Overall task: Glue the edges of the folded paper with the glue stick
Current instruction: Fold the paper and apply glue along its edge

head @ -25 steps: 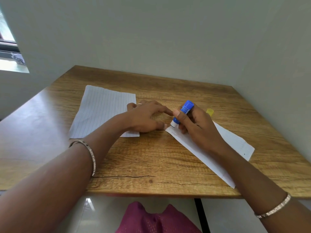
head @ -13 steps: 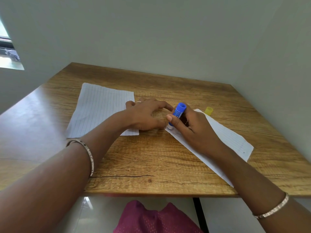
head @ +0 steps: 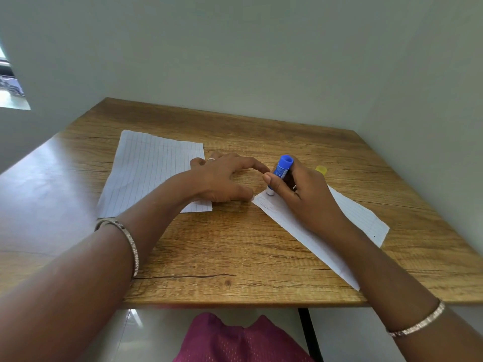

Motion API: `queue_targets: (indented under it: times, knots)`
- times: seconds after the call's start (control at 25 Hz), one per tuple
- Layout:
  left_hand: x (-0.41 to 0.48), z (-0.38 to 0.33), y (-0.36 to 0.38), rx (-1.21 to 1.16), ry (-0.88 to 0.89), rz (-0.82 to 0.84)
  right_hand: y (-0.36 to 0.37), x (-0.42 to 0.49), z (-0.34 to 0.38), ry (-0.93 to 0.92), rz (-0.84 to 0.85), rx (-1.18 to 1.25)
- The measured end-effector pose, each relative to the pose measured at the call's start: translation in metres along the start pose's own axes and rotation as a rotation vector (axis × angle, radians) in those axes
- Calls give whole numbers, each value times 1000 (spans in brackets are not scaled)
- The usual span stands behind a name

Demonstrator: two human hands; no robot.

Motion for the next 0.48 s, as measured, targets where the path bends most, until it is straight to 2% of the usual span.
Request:
queue_targets:
  times: [0.2,0.32,0.48]
  knots:
    - [1,1,0,5,0,-2,-11,1,-9,39,-72,-4]
    - [1,1,0,28,-5,5,-5,-1,1,4,-17,47]
    - [2,1,1,15,6,17,1,2,-5,1,-2,-11]
Point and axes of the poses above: each hand's wrist, its own x-axis towards the middle knuckle, its own y-axis out of the palm, z = x × y, the point moved 10 cm from there along x, towards the middle knuckle, and after that the axes turned 5 degrees about -x, right-handed, at the moved point
